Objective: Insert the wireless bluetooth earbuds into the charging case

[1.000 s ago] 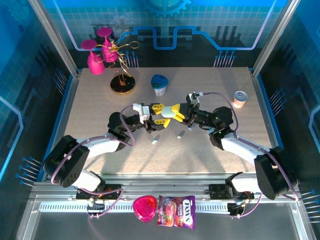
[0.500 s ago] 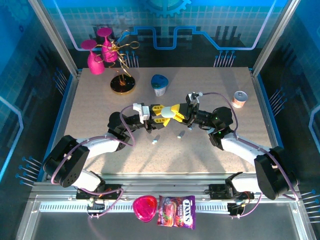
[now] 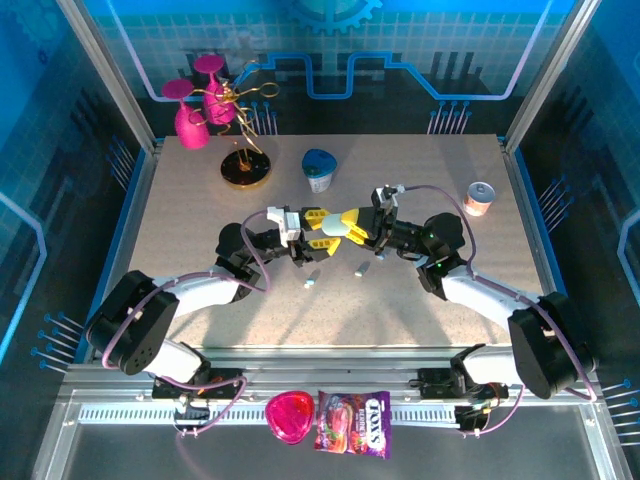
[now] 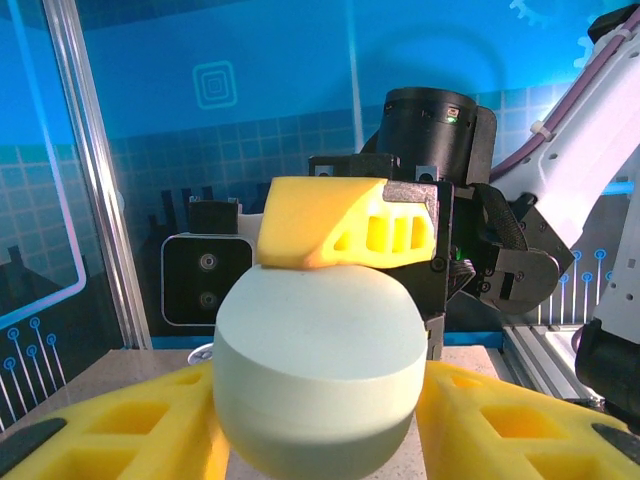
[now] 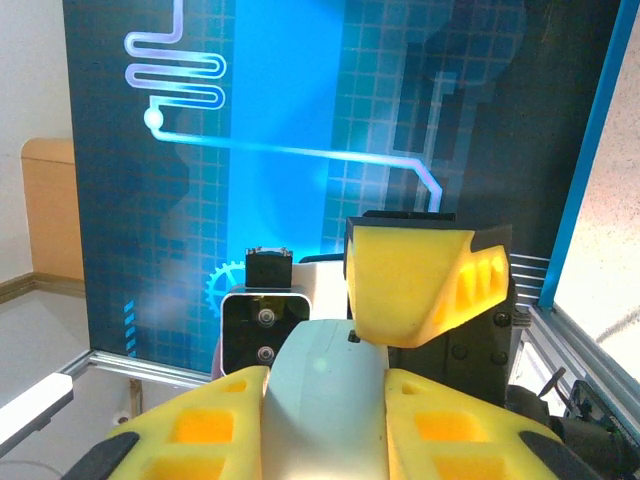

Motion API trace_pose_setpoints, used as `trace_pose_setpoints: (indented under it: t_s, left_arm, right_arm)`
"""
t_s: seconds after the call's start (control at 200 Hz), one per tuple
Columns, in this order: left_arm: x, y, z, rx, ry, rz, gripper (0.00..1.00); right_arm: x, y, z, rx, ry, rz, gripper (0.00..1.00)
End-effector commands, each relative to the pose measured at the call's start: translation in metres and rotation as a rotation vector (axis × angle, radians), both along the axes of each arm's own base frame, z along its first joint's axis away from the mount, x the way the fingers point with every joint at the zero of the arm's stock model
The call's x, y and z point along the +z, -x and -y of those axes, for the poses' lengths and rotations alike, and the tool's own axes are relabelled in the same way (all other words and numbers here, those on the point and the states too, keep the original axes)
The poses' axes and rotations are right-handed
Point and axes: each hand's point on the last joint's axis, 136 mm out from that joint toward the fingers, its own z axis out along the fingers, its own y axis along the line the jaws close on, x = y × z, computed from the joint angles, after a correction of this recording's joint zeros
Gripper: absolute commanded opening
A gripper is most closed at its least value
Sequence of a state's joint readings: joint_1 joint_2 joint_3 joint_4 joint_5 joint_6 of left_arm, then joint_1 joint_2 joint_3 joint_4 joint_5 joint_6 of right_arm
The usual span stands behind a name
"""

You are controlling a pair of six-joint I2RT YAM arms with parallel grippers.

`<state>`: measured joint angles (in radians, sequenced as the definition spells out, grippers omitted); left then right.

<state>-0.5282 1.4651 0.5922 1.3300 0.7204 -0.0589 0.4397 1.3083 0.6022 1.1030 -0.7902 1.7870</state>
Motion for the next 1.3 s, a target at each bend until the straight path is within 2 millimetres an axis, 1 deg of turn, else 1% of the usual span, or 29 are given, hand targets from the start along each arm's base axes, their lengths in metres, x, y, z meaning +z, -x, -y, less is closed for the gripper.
trace_pose_setpoints:
  t_s: [0.0, 0.06, 0.12, 0.335, 0.425, 0.625, 0.7, 0.79, 0.906, 0.976, 1.036, 1.156, 1.216, 1.226, 1.231, 1.241, 1.296]
  left_arm:
    - [0.013, 0.015, 0.001, -0.044, 0.006, 0.068, 0.48]
    - [0.013, 0.015, 0.002, -0.046, 0.004, 0.068, 0.44]
    - [0.013, 0.015, 0.001, -0.045, 0.004, 0.069, 0.43]
    - [0.015, 0.016, 0.0, -0.043, 0.008, 0.066, 0.45]
    - [0.015, 0.016, 0.001, -0.044, 0.004, 0.063, 0.48]
    - [0.015, 0.016, 0.001, -0.044, 0.001, 0.062, 0.48]
    - [0.014, 0.016, 0.001, -0.045, -0.004, 0.062, 0.44]
    - [0.014, 0.016, 0.001, -0.046, -0.004, 0.063, 0.42]
    - [0.014, 0.017, 0.001, -0.054, -0.005, 0.059, 0.36]
    - [0.014, 0.017, 0.001, -0.054, -0.005, 0.06, 0.34]
    - [0.013, 0.017, 0.001, -0.052, -0.006, 0.058, 0.34]
    - [0.01, 0.015, 0.001, -0.046, -0.009, 0.042, 0.33]
    - [0.009, 0.013, 0.0, -0.038, -0.007, 0.024, 0.33]
    - [0.009, 0.012, 0.0, -0.036, -0.006, 0.023, 0.34]
    - [0.009, 0.012, 0.0, -0.034, -0.006, 0.021, 0.33]
    - [0.009, 0.012, 0.0, -0.033, -0.005, 0.02, 0.33]
    - [0.008, 0.01, -0.002, -0.022, -0.003, 0.0, 0.33]
  right_arm:
    - [0.006, -0.003, -0.002, -0.016, -0.008, 0.028, 0.19]
    - [0.007, -0.003, -0.002, -0.016, -0.009, 0.031, 0.19]
    - [0.006, -0.003, -0.003, -0.014, -0.005, 0.029, 0.19]
    - [0.003, -0.003, -0.002, -0.02, 0.001, 0.021, 0.19]
    - [0.002, -0.004, -0.002, -0.024, 0.005, 0.022, 0.19]
    - [0.001, -0.005, -0.001, -0.026, 0.004, 0.021, 0.19]
    - [0.002, -0.004, -0.002, -0.024, 0.003, 0.024, 0.19]
    - [-0.001, -0.005, -0.002, -0.025, 0.014, 0.018, 0.19]
    - [-0.002, -0.005, -0.001, -0.028, 0.019, 0.015, 0.2]
    - [-0.004, -0.005, -0.001, -0.031, 0.022, 0.008, 0.2]
    - [-0.004, -0.006, 0.0, -0.036, 0.024, 0.007, 0.25]
    - [-0.006, -0.007, 0.002, -0.051, 0.045, 0.007, 0.4]
    - [-0.007, -0.007, 0.004, -0.067, 0.074, 0.019, 0.54]
    - [-0.007, -0.007, 0.005, -0.07, 0.076, 0.02, 0.55]
    - [-0.006, -0.006, 0.005, -0.072, 0.082, 0.026, 0.58]
    - [-0.007, -0.006, 0.006, -0.075, 0.089, 0.03, 0.6]
    - [-0.007, -0.005, 0.01, -0.096, 0.136, 0.057, 0.69]
